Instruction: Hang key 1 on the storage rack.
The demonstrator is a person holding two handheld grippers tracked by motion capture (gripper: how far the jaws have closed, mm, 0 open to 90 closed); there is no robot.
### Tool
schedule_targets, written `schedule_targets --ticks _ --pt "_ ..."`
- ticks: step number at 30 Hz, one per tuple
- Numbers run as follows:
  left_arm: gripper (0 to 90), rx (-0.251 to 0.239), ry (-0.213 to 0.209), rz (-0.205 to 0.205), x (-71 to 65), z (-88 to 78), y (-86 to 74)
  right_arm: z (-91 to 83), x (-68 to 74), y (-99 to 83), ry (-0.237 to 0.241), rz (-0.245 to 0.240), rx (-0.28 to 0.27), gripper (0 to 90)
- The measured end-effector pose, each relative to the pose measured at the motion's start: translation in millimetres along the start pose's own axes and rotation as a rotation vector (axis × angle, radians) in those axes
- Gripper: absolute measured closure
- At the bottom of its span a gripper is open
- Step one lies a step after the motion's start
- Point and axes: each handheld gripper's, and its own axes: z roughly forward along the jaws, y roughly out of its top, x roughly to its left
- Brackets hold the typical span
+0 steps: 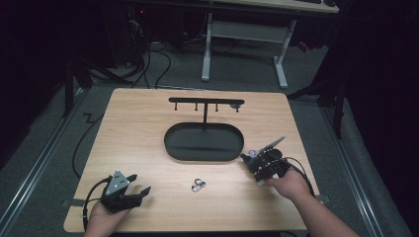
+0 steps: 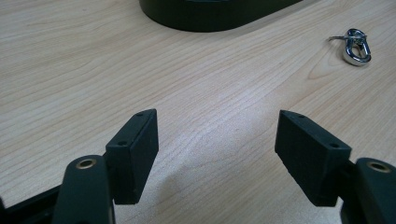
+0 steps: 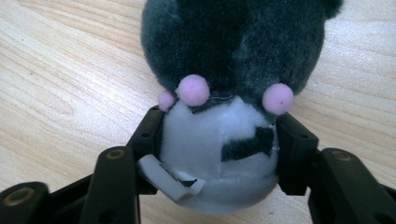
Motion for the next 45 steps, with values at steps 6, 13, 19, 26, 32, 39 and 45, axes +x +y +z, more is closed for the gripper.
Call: schedule_targets --ticks 6,13,19,26,32,39,45 --pt "31.0 0.003 -0.002 0.0 -0.7 1.2 0.0 -1.4 -0.1 0.3 0.001 0.01 0.008 48.0" --pt "31.0 0.002 0.0 -0.001 -0.6 1.9 -0.1 -3.4 -2.3 -2.1 -0.004 0.004 0.01 48.0" --pt "31.0 0.002 0.0 -0.001 -0.8 2.1 -0.3 -6.5 -3.5 -2.8 -0.006 0.004 0.009 47.9" --pt "31.0 0.004 -0.001 -0.001 -0.7 2.4 -0.4 -26.1 1.4 0.1 -0.008 -0.031 -0.008 48.0" --pt "31.0 0.001 0.001 -0.001 -0.7 2.2 -0.3 -42.4 9.3 3.4 0.0 -0.052 -0.028 48.0" --pt "30.8 -0.006 0.014 -0.003 0.2 0.1 0.2 -61.1 26.0 10.0 0.018 -0.098 -0.034 47.8" --pt "30.8 -0.01 0.017 -0.007 0.9 -0.9 -0.1 -74.8 37.9 19.3 0.046 -0.13 -0.042 47.8"
